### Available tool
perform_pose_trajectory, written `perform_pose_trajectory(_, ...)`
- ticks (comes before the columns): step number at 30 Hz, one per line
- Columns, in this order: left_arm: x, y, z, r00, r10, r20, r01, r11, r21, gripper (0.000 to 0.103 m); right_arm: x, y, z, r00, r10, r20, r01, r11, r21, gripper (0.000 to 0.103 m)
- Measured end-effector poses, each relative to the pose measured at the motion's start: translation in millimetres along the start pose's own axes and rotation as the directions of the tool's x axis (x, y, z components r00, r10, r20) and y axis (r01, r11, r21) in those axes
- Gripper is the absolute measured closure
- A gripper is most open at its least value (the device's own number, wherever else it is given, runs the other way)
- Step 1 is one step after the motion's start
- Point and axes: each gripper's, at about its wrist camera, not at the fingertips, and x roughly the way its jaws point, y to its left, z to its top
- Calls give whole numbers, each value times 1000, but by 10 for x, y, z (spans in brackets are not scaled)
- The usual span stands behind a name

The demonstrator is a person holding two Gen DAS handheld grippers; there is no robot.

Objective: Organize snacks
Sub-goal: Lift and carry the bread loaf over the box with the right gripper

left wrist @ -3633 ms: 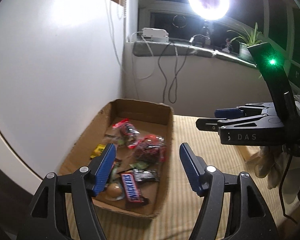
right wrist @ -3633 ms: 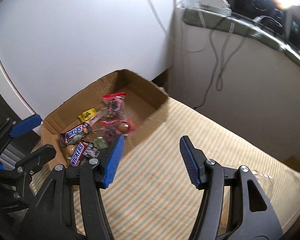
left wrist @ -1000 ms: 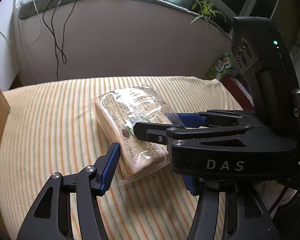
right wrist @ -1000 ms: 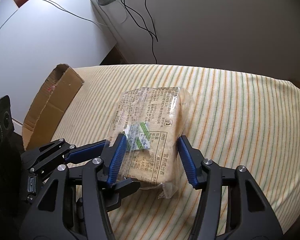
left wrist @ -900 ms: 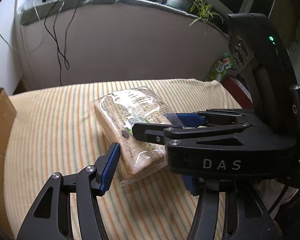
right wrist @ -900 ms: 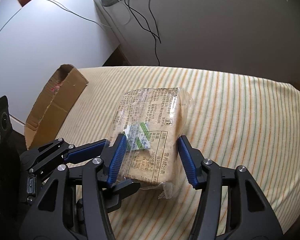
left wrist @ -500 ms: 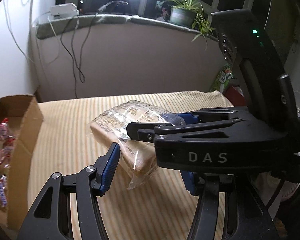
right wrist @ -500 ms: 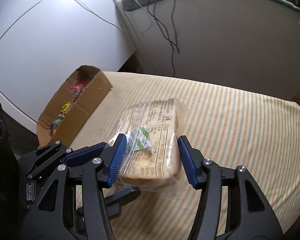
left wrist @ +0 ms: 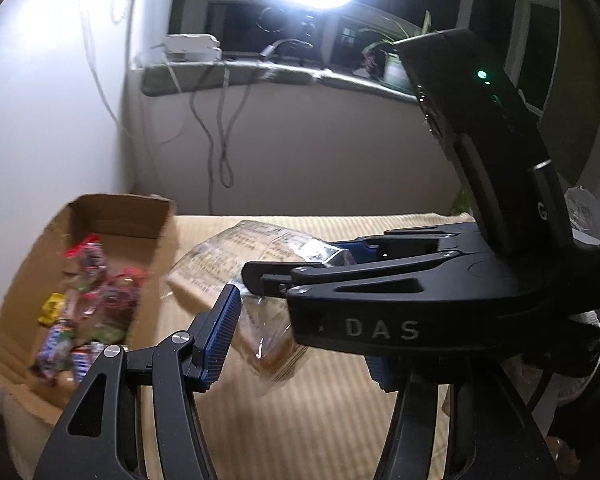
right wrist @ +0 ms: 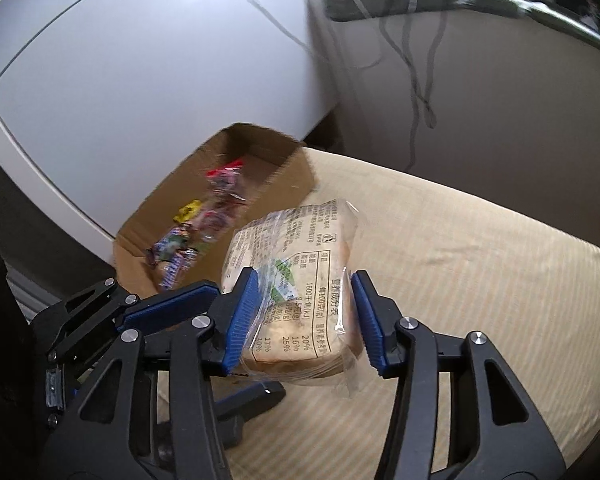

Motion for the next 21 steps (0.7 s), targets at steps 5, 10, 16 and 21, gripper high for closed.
perform_pose_trajectory(5, -74, 276, 61, 998, 52, 24, -52, 999, -5, 62, 184, 407, 219, 998, 63, 5, -62, 996, -66, 86)
perform_pose_trajectory(10, -185, 722, 102, 994, 97, 43, -93, 992, -87, 68, 377, 708, 460, 994, 108, -4, -108, 986, -124, 86)
perform_pose_trajectory(16, -222, 1183, -5, 983, 184, 17, -179, 970, -167, 68, 533, 821, 600, 988, 148, -45, -153, 979, -134, 86)
perform_pose_trajectory(21, -292, 1310, -14, 974, 227, 17, -221, 960, -173, 68, 534, 726, 642, 990, 136, -29, -138, 985, -106, 86)
